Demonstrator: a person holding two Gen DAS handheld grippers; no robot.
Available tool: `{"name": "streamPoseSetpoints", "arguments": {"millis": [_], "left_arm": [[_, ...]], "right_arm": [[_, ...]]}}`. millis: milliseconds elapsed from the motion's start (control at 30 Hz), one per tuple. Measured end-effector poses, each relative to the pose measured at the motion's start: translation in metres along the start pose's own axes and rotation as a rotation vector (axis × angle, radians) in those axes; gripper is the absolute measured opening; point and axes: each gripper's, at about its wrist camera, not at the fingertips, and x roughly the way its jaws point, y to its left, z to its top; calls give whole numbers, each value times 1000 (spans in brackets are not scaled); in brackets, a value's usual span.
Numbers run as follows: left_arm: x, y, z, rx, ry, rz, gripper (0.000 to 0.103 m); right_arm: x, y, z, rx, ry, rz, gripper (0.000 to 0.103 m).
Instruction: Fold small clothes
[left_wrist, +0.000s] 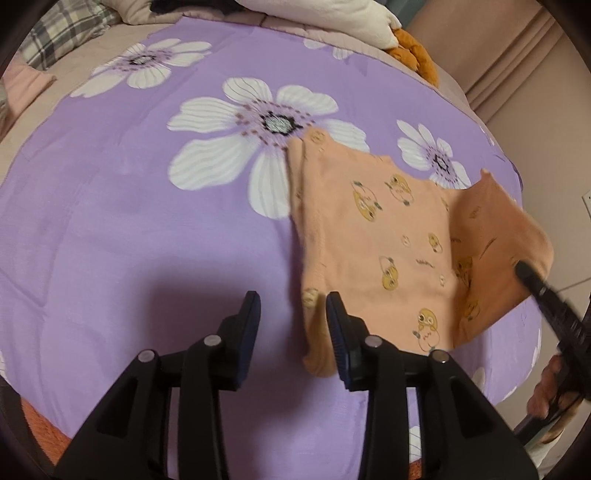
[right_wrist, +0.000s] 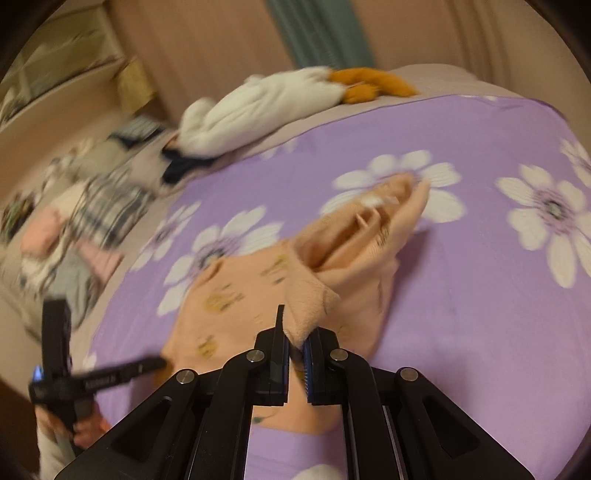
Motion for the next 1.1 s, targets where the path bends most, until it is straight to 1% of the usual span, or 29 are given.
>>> {"name": "streamPoseSetpoints", "arguments": {"millis": [133,233,333,400,533,600,667,700,767,833,867,900,933,967,1000,1100], "left_arm": [[-5,8,5,-22,-14,7,37],[-9,13,6,-32,-23,14,37],[-10,16,7,-42,-23,17,39],[-11,16,8,-44,-22,11,43],[-15,10,10,-27,-31,2,45],[-18,5,13,-15,-37,-13,53],[-19,-1,16,3,-50,-29,59],[-19,-4,17,15,-55,-33,61],[-17,-10,20,33,-50,-36,62],[-15,-17,23,41,-39,-70,64],[-14,-19,27,45,-33,-87,70],[-13,-23,29,49,-32,-101,77],[-13,-25,31,55,-35,-111,78],[-13,-29,34,65,-40,-121,79],[-11,-33,37,74,-40,-127,79],[-2,-44,44,94,-19,-166,79]], "right_arm": [[26,26,-14,-84,90,33,7],[45,36,-26,-116,160,52,7],[62,41,-37,-141,225,18,7],[68,40,-41,-147,241,5,7],[68,31,-39,-105,256,13,7],[67,30,-39,-90,259,15,7],[68,32,-41,-96,263,7,7],[67,33,-42,-99,267,0,7],[66,33,-44,-99,279,-16,7],[62,32,-44,-93,281,-18,10],[60,31,-44,-88,284,-18,15],[56,29,-44,-78,287,-18,25],[51,27,-44,-68,285,-16,33],[45,24,-44,-55,274,-17,49],[38,20,-44,-42,259,-21,58],[22,7,-43,-9,230,-46,61]]}}
